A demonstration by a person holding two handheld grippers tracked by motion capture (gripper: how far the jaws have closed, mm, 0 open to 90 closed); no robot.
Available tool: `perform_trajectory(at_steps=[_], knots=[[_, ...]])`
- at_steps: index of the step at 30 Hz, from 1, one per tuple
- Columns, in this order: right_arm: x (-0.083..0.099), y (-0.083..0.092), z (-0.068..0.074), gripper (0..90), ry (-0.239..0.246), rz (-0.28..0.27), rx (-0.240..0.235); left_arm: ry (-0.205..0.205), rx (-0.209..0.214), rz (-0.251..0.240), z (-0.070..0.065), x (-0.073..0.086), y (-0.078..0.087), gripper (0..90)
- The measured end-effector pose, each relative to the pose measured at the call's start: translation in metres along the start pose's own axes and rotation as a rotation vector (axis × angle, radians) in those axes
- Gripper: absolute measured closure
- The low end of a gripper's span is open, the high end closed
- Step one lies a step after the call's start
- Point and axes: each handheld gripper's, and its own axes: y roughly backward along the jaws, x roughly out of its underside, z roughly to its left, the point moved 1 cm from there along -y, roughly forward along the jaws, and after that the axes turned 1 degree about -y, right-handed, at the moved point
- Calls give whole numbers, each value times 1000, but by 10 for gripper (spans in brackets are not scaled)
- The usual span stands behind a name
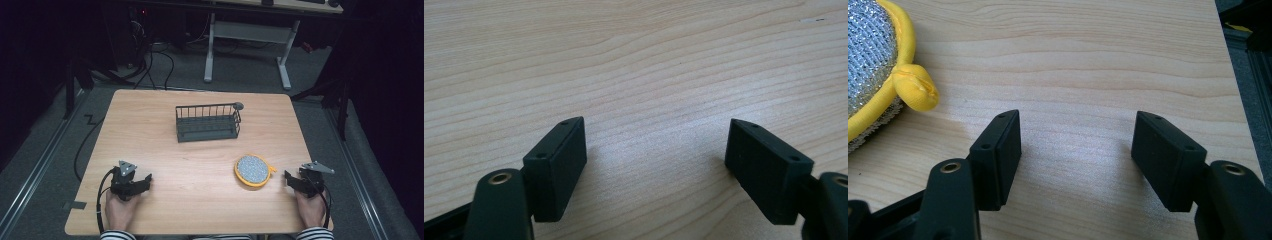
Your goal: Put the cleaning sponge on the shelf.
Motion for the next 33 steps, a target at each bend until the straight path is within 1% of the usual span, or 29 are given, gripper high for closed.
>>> perform_trajectory(at_steps=[13, 18, 19, 20, 21, 22, 24, 26, 27, 29, 31, 32, 33], knots=[[0, 0, 0, 366, -1, -3, -3, -1, 2, 0, 0, 0, 0, 251], [0, 0, 0, 368, -1, 0, -8, -2, 0, -7, 2, 0, 0, 284], [-1, 0, -1, 386, -2, 12, -8, -2, 0, -8, 2, 0, 0, 312], [-1, 0, -1, 386, -2, 12, -8, 0, 1, -5, 3, 0, 1, 312], [-4, 0, -1, 407, 2, 31, -11, 3, 5, 10, 4, -2, 1, 320], [-6, 0, -2, 416, 2, 42, -10, 3, 5, 10, 4, -2, 1, 320], [-6, 1, -3, 426, 3, 50, -14, 0, 14, 32, 4, -6, 1, 320], [-7, 2, -4, 427, -1, 57, -18, 0, 17, 38, 5, -6, 1, 320], [-8, 3, -5, 427, -8, 75, -30, 0, 24, 51, 5, -8, 1, 320], [-9, 5, -6, 429, -6, 78, -35, 0, 28, 54, 4, -9, 1, 320], [-11, 7, -6, 434, -5, 84, -46, 18, 48, 57, 5, -10, 2, 320], [-14, 9, -6, 439, 4, 84, -61, 41, 73, 56, 5, -12, 2, 322], [-14, 9, -6, 439, 4, 84, -61, 41, 73, 56, 5, -12, 2, 322]])
